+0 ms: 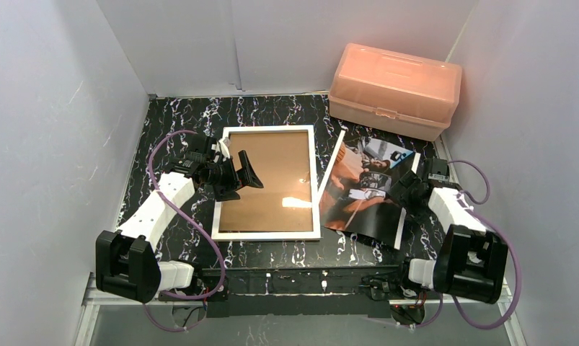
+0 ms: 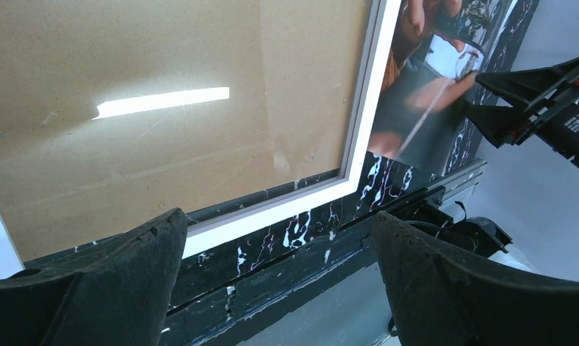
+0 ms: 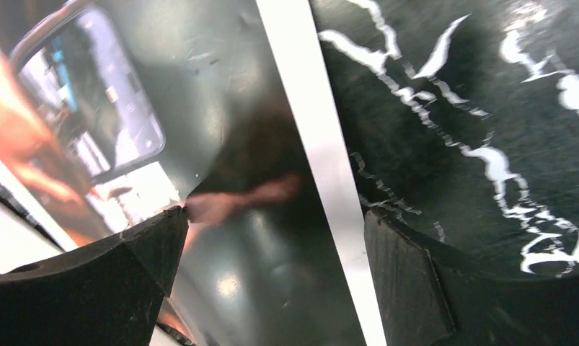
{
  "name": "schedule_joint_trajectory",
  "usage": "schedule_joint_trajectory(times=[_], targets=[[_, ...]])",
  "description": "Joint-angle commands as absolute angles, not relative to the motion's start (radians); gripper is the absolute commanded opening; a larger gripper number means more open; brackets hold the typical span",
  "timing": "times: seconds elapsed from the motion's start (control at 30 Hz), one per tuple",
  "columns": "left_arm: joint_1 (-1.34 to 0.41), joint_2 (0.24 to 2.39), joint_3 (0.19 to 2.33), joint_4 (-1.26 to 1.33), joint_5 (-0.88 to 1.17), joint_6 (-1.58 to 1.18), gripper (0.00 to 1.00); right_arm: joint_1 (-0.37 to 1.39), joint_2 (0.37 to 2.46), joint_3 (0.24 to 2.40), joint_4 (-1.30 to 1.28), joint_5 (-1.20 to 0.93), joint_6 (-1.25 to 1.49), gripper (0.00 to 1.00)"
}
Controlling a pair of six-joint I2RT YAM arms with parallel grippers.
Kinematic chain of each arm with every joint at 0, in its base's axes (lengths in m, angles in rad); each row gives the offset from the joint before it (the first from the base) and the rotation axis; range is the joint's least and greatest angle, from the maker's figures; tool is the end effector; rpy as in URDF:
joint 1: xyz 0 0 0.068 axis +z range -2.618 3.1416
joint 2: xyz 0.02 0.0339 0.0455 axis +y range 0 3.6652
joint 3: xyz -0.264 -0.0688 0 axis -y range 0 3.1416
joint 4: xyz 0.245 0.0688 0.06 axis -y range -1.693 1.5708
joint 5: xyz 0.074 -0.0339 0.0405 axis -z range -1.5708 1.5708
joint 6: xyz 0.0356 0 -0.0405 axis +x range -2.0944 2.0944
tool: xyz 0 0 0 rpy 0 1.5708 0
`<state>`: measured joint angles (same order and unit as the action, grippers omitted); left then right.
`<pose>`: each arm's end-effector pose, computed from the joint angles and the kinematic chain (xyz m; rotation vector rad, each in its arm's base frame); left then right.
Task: Take the photo out of the frame
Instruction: Pick up the photo at the center of the board.
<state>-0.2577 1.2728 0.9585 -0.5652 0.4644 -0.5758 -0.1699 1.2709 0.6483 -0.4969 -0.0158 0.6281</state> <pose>0.2488 -0.0821 0.2657 -0.1888 2.5428 -0.9197 0.2207 -0.0373 0.1730 1.0448 2.4908 0.1616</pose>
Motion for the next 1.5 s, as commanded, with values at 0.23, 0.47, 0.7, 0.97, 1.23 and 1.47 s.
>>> schedule_joint_trajectory(times=[0.23, 0.47, 0.7, 0.97, 1.23, 1.47], targets=[[-0.260, 1.277, 0.993, -0.572, 0.498, -0.562, 0.98, -0.173, 1.040, 0.621, -0.433, -0.333, 0.671, 0.92], [-0.262, 1.272, 0.985, -0.566, 0.501, -0.568, 0.98, -0.174, 1.008, 0.592, -0.373, -0.454, 0.738, 0.96], [-0.268, 1.268, 0.989, -0.565, 0.499, -0.573, 0.99, -0.174, 1.007, 0.569, -0.296, -0.561, 0.786, 0.99], [-0.277, 1.276, 1.003, -0.564, 0.486, -0.578, 0.99, -0.167, 1.000, 0.586, -0.181, -0.646, 0.883, 0.99], [-0.281, 1.281, 1.015, -0.566, 0.483, -0.583, 0.99, -0.119, 1.052, 0.614, -0.161, -0.660, 0.896, 0.99], [-0.296, 1.285, 1.023, -0.566, 0.476, -0.590, 0.99, -0.106, 1.080, 0.711, -0.296, -0.595, 0.791, 0.85]])
